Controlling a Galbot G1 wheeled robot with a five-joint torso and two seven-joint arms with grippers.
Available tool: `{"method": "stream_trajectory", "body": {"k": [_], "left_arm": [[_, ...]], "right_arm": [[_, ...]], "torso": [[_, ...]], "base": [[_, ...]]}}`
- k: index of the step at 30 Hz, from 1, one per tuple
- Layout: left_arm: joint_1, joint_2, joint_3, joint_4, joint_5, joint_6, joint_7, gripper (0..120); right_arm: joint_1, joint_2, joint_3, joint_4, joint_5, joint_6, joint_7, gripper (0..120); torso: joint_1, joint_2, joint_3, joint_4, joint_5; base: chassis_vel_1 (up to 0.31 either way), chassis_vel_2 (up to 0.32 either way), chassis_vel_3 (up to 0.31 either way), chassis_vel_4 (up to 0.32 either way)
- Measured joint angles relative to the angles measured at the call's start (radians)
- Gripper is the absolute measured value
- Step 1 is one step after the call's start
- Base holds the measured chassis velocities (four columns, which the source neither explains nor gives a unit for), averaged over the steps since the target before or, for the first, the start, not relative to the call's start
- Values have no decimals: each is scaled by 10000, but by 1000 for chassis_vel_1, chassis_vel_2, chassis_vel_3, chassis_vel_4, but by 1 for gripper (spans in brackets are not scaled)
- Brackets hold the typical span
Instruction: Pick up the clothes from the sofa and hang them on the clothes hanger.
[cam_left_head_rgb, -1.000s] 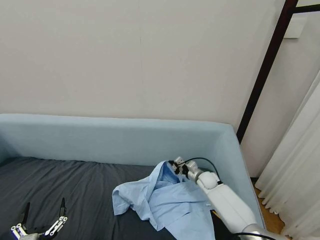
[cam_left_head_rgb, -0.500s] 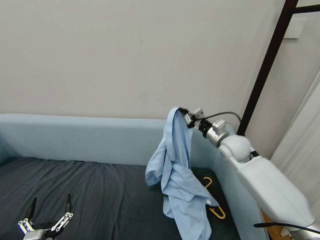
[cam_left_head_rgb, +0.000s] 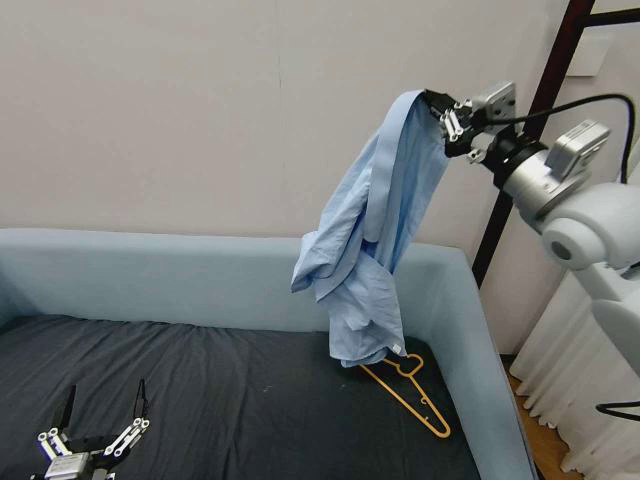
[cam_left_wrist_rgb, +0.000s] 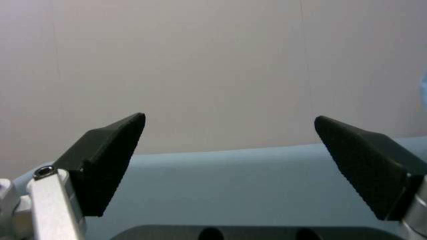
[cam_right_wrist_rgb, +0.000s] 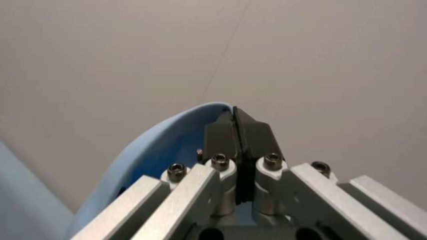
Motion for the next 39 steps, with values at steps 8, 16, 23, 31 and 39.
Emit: {"method": "stream_trajectory", "body": {"k": [8, 16, 23, 31, 39], "left_arm": [[100, -178, 84, -120, 54, -99, 6, 100], [105, -392, 103, -40, 197, -168, 16, 100], [66, -445, -23, 238, 299, -169, 38, 100], [36, -439, -194, 579, 293, -169, 37, 100], [-14, -409, -239, 777, 291, -190, 34, 100]], "right_arm": [[-1086, 9, -1029, -48, -1417, -48, -129, 0], [-2495, 1046, -2516, -1542, -4053, 238, -802, 0], [-3945, 3529, -3840, -5324, -6827, 1591, -1554, 0], [-4179, 5821, -4150, -8945, -7886, 3390, -1468, 0], [-3943, 6854, -4409, -10314, -6315, 5739, -1087, 14]], "torso": [[1, -1, 2, 0, 3], [2, 0, 2, 3, -3], [3, -4, 4, 1, 1], [2, -3, 3, -1, -3], [3, -3, 3, 3, 0]], "base": [[0, 0, 0, 0], [0, 0, 0, 0], [0, 0, 0, 0], [0, 0, 0, 0], [0, 0, 0, 0]]}}
